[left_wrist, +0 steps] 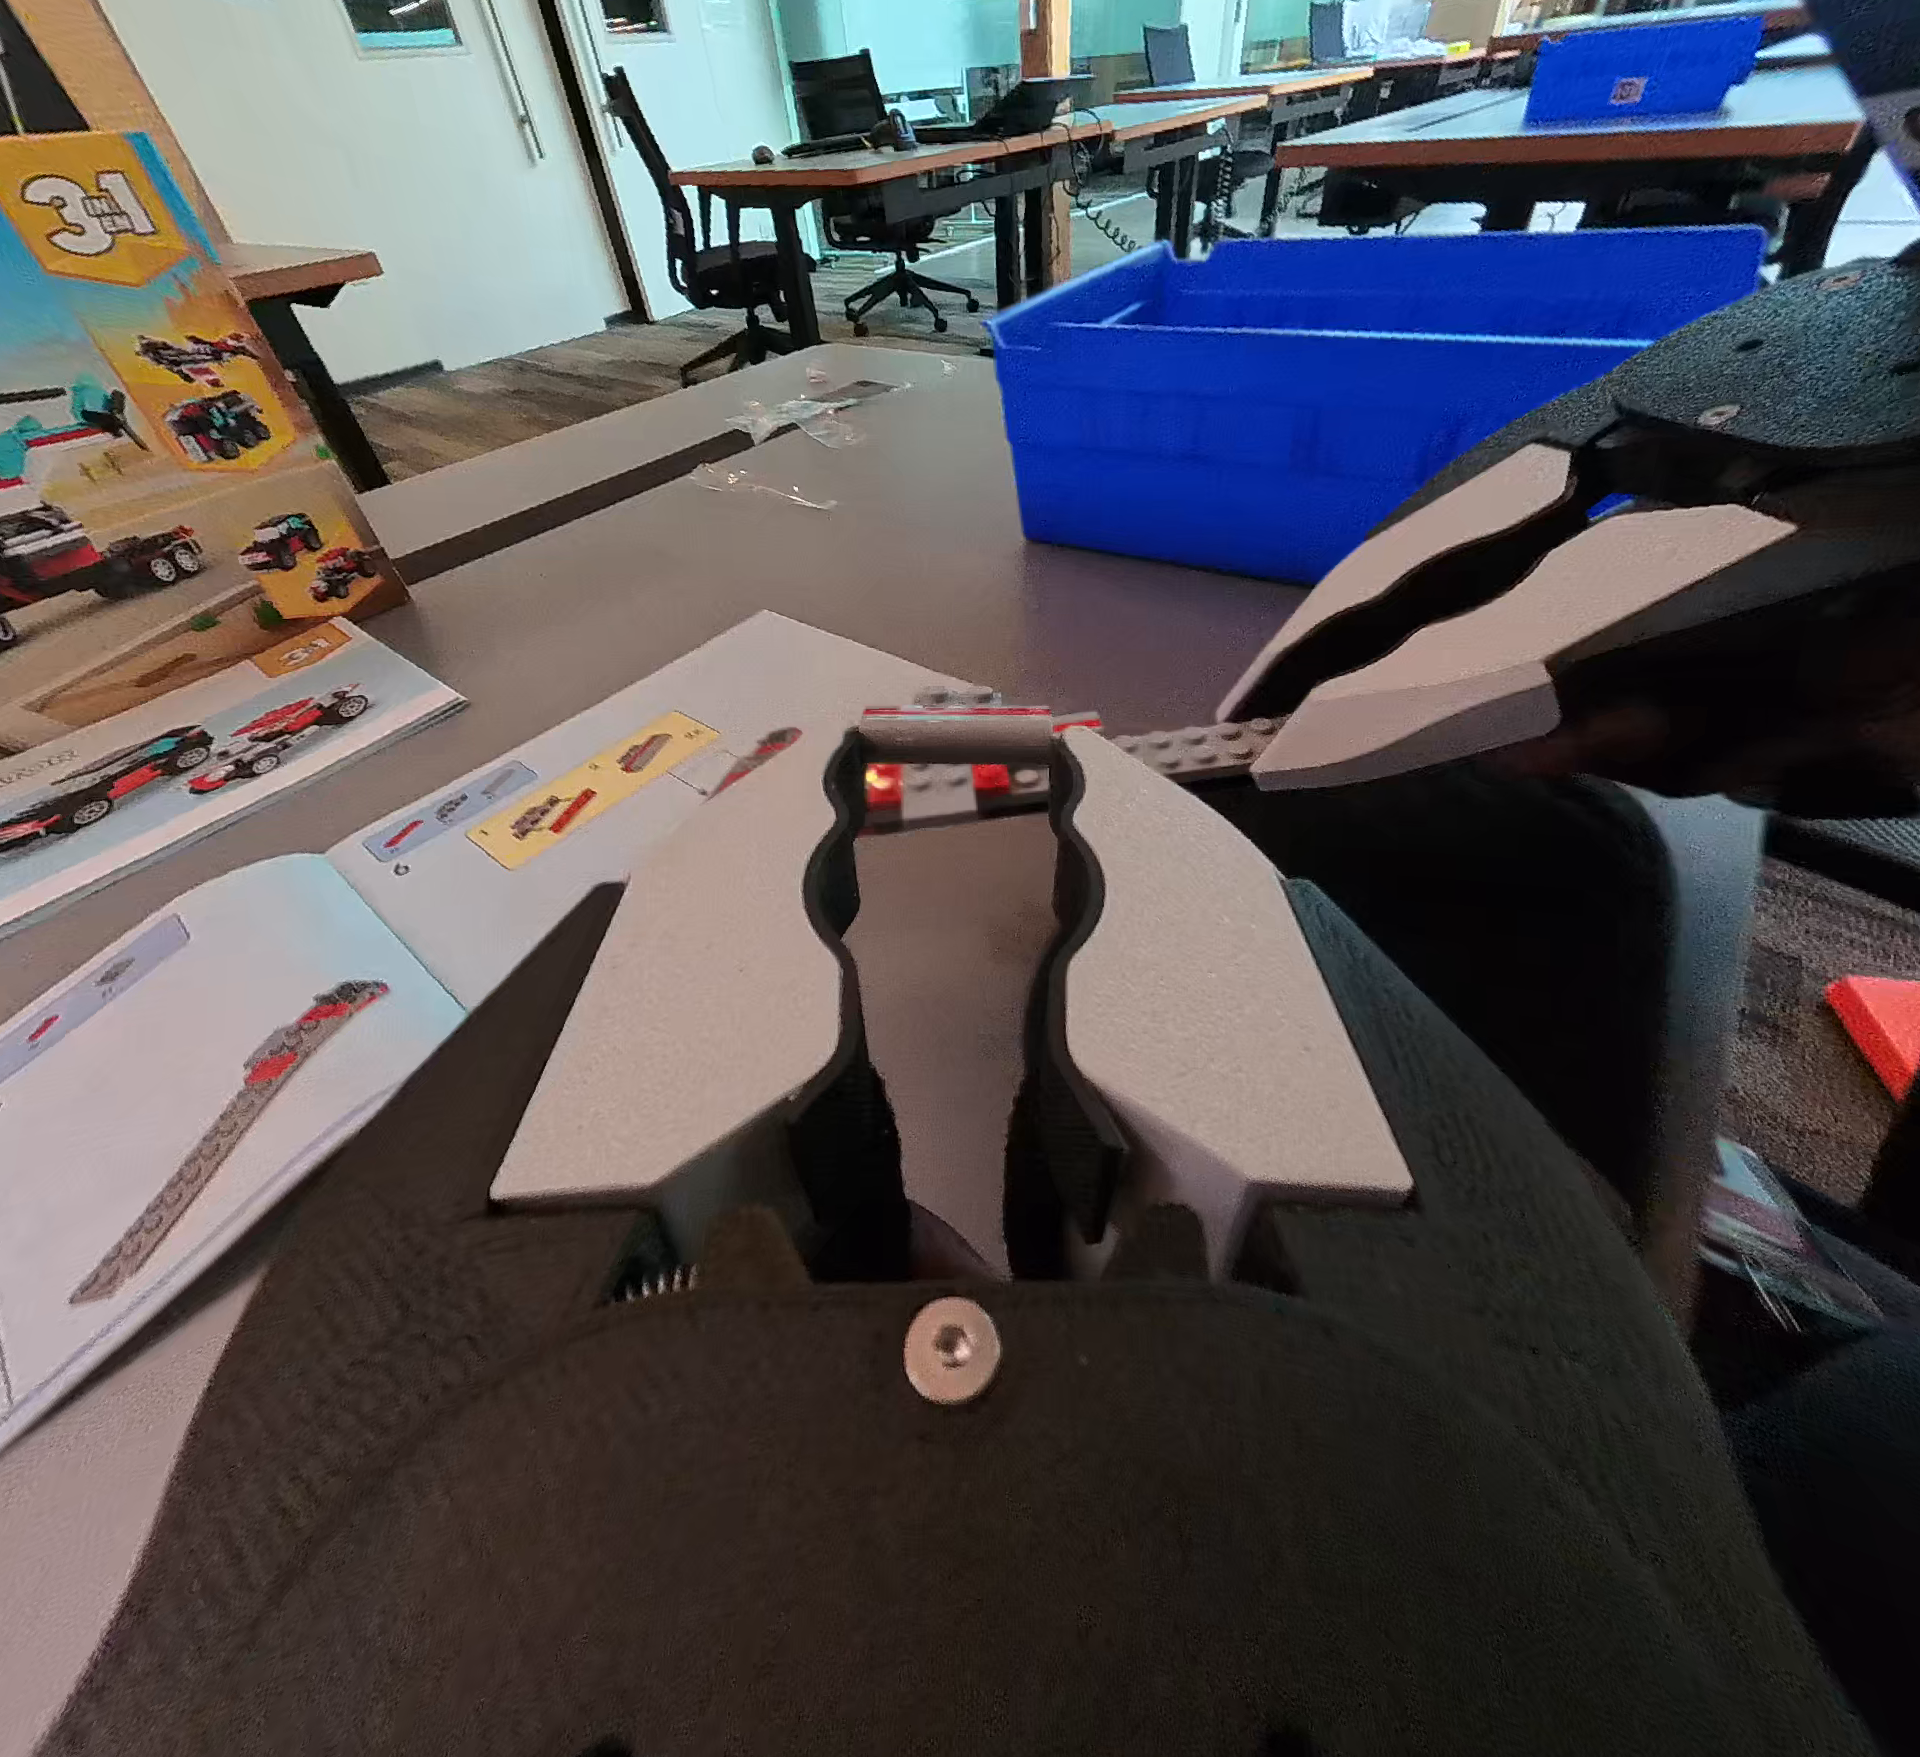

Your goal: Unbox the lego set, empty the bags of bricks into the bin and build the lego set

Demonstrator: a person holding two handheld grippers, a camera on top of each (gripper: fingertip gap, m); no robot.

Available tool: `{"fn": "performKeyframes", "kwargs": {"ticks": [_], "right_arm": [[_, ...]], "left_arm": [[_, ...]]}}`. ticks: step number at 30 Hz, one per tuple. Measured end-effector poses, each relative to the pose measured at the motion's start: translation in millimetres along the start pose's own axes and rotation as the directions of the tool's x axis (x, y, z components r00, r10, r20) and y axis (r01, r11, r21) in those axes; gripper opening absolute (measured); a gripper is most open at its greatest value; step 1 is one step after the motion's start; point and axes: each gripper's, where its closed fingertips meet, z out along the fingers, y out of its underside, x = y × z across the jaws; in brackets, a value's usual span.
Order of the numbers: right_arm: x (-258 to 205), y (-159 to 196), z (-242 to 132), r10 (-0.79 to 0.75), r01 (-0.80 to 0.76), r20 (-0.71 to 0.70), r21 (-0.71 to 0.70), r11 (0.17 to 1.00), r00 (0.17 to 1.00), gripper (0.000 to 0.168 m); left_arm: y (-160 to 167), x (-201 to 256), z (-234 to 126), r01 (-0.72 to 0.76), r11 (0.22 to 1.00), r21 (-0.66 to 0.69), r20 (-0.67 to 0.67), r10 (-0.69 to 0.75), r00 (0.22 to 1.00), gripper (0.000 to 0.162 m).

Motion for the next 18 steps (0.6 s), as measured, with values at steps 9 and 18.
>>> {"fn": "performKeyframes", "kwargs": {"ticks": [9, 18], "right_arm": [[-21.8, 28.3, -16.7, 0.077, -0.047, 0.182, -0.161, 0.986, 0.980, 0.046], [-15.2, 13.0, 21.3, 0.181, 0.039, 0.545, -0.366, 0.930, 0.819, 0.025]], "left_arm": [[12.4, 27.3, -21.9, -0.020, 0.999, -0.030, -0.048, 0.018, 0.999, 0.034], [26.4, 36.9, -23.1, -0.008, 0.992, -0.129, -0.150, -0.012, 0.989, 0.034]]}}
